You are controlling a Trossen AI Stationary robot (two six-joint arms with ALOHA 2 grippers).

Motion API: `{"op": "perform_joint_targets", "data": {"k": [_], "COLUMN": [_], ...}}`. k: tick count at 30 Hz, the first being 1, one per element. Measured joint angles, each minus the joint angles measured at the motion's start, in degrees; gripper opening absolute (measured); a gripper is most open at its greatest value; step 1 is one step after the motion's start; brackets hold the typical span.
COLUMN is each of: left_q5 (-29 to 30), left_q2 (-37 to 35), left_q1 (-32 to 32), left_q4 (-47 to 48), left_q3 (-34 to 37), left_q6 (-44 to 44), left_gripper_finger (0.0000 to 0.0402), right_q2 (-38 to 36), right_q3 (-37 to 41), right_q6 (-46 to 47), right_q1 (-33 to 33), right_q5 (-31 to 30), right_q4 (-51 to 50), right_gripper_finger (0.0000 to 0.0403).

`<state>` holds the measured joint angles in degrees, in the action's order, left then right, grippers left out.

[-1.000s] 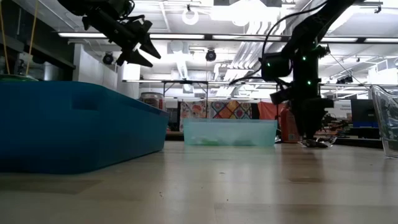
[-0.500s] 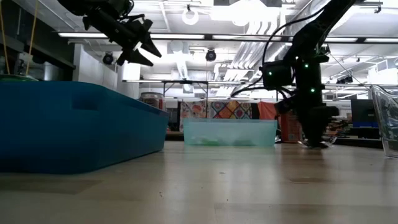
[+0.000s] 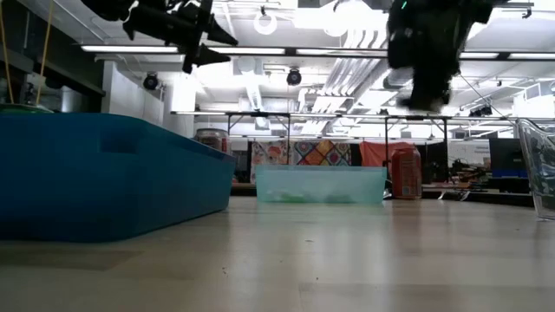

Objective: Organize candy in baskets
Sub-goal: Put the dark brown chocolate into the blue bin

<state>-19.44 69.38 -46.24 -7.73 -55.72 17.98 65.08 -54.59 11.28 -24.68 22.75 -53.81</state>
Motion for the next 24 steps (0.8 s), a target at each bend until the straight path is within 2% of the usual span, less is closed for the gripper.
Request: {"op": "perform_joint_targets", "data": {"k": [3,5,10,14,18,24], "left_q5": [0.02,0.02,0.02,0.02,0.04,0.07], "left_q2": [0.0,-0.01,-0.02,-0.01,-0.02,0.0], "left_q1": [0.65,0.97,1.33,1.33,1.33,1.73], "left_q4": [-0.65,-1.26,-1.28,-1.49,-1.61,-1.59], "left_q3": [0.0,0.0,0.0,0.0,0.0,0.0], "left_q6": [-0.04,-0.07,-0.07,-0.02,0.05,2.38], "left_gripper_finger": [0.023,0.023,0.023,0.023,0.023,0.023], "right_q2": [-4.23,-6.32,-8.05,-6.79,-4.17,-0.68], "right_q3": [0.0,0.0,0.0,0.0,0.0,0.0], "right_q6": [12.97,20.59,38.21,49.3,56.16,56.81], "right_q1": [7.86,14.61,32.39,43.22,48.61,49.65], "right_q5": [7.44,8.09,6.73,-0.16,-7.27,-6.11], "right_q4": [-0.58,-1.57,-3.18,-3.81,-4.84,-6.12], "right_gripper_finger": [0.0014,0.001,0.0016,0.0038,0.0075,0.0165]}}
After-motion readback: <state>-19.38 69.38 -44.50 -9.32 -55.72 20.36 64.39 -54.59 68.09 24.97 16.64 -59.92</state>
